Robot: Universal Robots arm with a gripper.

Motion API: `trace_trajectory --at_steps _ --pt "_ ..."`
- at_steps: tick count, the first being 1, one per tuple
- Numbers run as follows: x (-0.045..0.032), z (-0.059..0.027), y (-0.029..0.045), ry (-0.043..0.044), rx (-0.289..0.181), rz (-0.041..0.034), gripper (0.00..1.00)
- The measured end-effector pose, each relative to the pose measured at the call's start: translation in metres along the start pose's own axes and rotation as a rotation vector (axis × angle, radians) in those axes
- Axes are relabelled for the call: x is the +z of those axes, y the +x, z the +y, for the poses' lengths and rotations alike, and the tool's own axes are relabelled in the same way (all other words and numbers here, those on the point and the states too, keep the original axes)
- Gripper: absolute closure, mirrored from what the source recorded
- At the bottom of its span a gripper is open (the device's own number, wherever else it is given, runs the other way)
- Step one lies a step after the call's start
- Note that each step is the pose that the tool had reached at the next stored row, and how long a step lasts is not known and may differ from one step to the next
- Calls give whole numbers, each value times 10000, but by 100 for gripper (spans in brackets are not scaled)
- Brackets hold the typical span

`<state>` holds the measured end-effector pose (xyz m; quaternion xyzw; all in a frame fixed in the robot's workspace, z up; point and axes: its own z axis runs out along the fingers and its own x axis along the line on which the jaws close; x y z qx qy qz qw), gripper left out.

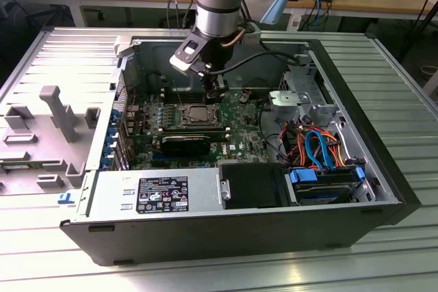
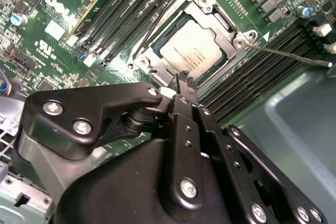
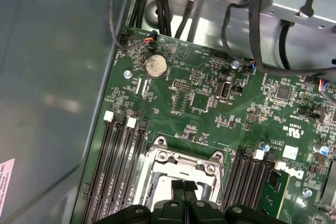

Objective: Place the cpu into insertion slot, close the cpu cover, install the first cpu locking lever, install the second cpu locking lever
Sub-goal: 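Install the first cpu locking lever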

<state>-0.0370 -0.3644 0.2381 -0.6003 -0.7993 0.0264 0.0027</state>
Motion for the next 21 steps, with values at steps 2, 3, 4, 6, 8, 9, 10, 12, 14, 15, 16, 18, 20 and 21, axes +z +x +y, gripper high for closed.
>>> trace_trajectory --at_steps 2,3,4,6,8,9,10,12,14,15,16,18,20,21 --pt "0 0 0 -8 -290 -13 89" --pt "0 0 0 -10 -374 -17 89" --pt "0 0 0 -12 -451 -21 89" --pt "1 0 0 -19 -685 -31 89" --pt "0 0 0 -24 -876 -40 89" --pt "1 0 0 -26 -944 -43 89" --pt "1 0 0 -28 -1018 -46 89" --pt "0 0 0 -33 -1217 -55 89" --pt "0 0 0 -39 -1424 -65 89" --pt "0 0 0 -42 -1534 -70 89" --pt "1 0 0 -45 -1628 -74 89" --pt "0 0 0 -48 -1752 -80 89" --pt "0 0 0 -51 -1856 -85 89" --pt "1 0 0 -53 -1913 -87 89"
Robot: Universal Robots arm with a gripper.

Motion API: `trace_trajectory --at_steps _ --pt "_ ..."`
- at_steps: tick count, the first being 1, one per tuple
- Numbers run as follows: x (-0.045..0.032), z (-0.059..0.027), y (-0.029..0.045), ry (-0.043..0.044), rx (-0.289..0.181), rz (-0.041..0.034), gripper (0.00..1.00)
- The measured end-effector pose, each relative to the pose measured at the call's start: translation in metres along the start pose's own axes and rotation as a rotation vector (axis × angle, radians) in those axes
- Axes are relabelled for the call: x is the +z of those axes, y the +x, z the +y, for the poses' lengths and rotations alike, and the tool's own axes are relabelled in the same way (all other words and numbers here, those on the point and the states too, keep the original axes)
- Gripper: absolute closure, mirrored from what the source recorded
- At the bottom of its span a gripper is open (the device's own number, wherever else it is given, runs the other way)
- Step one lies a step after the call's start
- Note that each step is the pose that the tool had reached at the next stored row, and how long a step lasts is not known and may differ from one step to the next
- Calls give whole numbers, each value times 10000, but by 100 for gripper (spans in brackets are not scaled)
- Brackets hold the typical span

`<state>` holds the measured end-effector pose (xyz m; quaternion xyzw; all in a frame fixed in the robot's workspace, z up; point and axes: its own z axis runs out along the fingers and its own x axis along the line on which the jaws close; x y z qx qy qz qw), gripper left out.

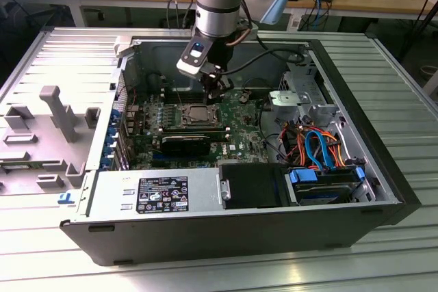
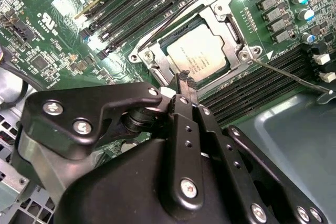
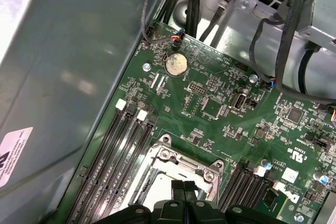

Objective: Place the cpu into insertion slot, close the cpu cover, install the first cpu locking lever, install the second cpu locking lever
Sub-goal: 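Install the first cpu locking lever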

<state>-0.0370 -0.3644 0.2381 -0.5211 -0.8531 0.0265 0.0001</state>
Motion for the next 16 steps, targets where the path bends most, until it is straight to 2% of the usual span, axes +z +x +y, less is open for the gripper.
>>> trace_trajectory --at_steps 11,16 --pt "0 0 0 -28 -1015 -47 89" --pt "1 0 0 -50 -1807 -82 89"
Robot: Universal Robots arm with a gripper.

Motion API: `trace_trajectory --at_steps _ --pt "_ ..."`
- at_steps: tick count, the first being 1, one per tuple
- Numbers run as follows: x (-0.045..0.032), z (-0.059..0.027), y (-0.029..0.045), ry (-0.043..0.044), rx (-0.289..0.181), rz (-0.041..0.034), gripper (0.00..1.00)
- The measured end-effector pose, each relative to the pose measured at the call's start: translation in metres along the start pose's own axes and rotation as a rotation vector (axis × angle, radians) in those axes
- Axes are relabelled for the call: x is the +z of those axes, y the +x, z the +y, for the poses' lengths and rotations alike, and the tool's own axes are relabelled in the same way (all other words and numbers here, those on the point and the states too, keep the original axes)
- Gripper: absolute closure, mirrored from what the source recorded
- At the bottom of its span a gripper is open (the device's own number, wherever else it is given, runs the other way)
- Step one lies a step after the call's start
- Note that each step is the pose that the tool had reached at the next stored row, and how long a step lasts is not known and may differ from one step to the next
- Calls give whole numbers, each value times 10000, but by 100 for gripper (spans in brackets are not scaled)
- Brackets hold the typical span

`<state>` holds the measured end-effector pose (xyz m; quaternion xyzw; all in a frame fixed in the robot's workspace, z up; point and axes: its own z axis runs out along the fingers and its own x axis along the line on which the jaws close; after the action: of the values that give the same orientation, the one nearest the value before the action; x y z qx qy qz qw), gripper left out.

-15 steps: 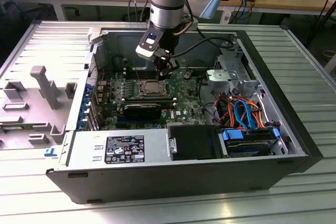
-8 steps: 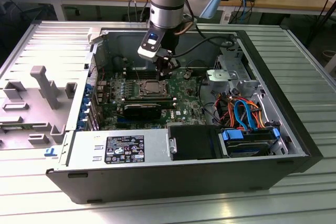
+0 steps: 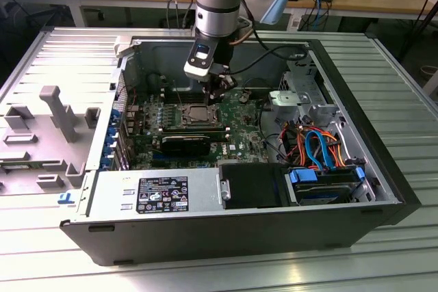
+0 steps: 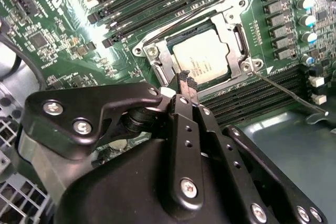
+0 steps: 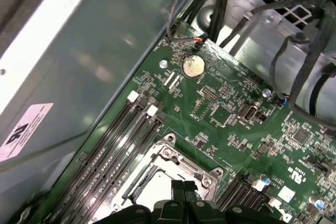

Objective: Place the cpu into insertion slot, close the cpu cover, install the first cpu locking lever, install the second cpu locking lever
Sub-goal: 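Install the first cpu locking lever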

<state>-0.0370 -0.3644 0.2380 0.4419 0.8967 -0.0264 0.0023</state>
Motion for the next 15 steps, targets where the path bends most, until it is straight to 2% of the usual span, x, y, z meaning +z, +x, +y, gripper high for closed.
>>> trace_trajectory --at_steps 5,15 --pt "1 0 0 -19 -705 -32 89" --pt "4 0 0 -69 -2552 -116 89"
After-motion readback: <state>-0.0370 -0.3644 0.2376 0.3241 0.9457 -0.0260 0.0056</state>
